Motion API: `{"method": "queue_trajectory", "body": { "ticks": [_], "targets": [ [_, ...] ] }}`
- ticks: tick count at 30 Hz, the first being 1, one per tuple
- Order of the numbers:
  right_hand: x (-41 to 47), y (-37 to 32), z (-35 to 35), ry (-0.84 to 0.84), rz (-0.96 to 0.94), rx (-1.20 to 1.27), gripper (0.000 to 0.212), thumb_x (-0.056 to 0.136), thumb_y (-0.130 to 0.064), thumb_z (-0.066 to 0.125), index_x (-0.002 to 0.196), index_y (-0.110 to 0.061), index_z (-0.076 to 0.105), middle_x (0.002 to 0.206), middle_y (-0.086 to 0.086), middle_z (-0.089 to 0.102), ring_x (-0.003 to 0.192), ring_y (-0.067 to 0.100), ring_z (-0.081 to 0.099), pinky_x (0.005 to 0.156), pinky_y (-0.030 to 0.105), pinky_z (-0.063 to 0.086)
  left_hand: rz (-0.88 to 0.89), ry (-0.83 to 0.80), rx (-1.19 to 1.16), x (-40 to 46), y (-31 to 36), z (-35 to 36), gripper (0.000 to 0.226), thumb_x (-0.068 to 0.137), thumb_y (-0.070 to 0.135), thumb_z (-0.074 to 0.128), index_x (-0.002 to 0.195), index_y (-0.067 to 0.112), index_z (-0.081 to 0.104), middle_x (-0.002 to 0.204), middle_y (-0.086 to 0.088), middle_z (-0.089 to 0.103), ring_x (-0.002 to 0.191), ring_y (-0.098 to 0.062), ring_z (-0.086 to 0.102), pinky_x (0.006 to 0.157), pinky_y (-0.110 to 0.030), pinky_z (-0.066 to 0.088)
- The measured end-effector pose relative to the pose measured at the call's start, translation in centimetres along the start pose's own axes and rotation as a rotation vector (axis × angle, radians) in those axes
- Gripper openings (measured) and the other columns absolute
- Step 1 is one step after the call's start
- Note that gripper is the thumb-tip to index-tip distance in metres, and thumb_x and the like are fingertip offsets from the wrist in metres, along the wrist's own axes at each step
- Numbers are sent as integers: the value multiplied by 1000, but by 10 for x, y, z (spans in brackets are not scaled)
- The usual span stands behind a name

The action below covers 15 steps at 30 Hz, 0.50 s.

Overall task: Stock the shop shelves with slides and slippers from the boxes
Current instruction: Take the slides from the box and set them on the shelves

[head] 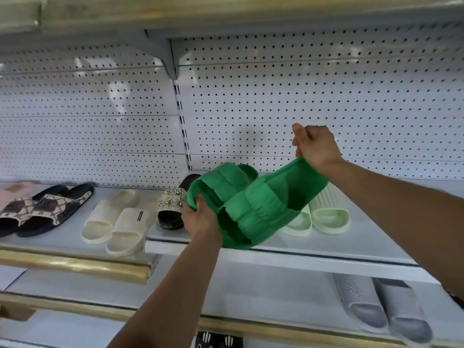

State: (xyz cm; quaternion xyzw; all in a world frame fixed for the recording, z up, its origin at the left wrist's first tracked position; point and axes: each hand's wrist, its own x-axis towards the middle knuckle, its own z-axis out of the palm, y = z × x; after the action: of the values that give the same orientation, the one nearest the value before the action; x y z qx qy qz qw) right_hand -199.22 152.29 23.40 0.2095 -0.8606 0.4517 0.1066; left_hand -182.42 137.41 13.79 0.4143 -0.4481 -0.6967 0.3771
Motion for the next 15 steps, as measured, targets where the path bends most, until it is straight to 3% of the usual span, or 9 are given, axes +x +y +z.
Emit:
{"method": "queue_trajectory", "body": {
  "ticks": [2, 5, 8, 10, 12, 15],
  "targets": [
    [2, -4, 3, 73, -7, 181, 46, 98, -45, 44, 89, -5, 64, 77, 5, 65, 74, 18, 61, 83, 34, 47, 12, 18, -25, 8, 7, 9, 24, 103, 29, 44, 122, 20, 57, 115, -5, 61, 101, -25, 59, 86, -39, 49],
    [1, -8, 12, 199, 51, 389, 37, 95, -39, 54, 113, -7, 54, 103, 5, 56, 94, 19, 56, 85, 28, 43, 28, 59, -67, 18, 17, 21, 25, 103, 30, 44, 121, 20, 58, 113, -2, 59, 101, -23, 57, 85, -34, 47],
    [-10, -4, 30, 199, 271, 672, 58, 89, -43, 62, 134, -15, 38, 124, 4, 51, 109, 20, 54, 98, 41, 47, 4, 73, -102, 21, 21, 35, 27, 104, 30, 43, 124, 16, 56, 110, -1, 53, 100, -20, 52, 85, -30, 42],
    [-21, 2, 45, 46, 462, 938, 64, 85, -47, 66, 134, -14, 42, 120, 6, 61, 105, 25, 63, 90, 48, 53, -10, 36, -165, 21, 19, 43, 22, 103, 32, 44, 119, 21, 55, 111, 0, 56, 105, -24, 57, 88, -32, 44],
    [-26, 7, 54, -44, 556, 1118, 51, 85, -44, 67, 120, -9, 56, 108, 9, 70, 96, 28, 69, 83, 46, 56, -58, -25, -203, 25, 14, 46, 28, 102, 35, 46, 125, 21, 55, 119, -4, 61, 106, -28, 60, 91, -39, 49],
    [-17, 15, 57, 38, 583, 1080, 41, 87, -34, 68, 116, -7, 59, 102, 11, 72, 89, 30, 71, 75, 43, 58, -229, -199, -270, 34, 4, 42, 37, 100, 41, 49, 135, 28, 51, 120, -5, 63, 106, -33, 61, 97, -54, 48]
  ]
}}
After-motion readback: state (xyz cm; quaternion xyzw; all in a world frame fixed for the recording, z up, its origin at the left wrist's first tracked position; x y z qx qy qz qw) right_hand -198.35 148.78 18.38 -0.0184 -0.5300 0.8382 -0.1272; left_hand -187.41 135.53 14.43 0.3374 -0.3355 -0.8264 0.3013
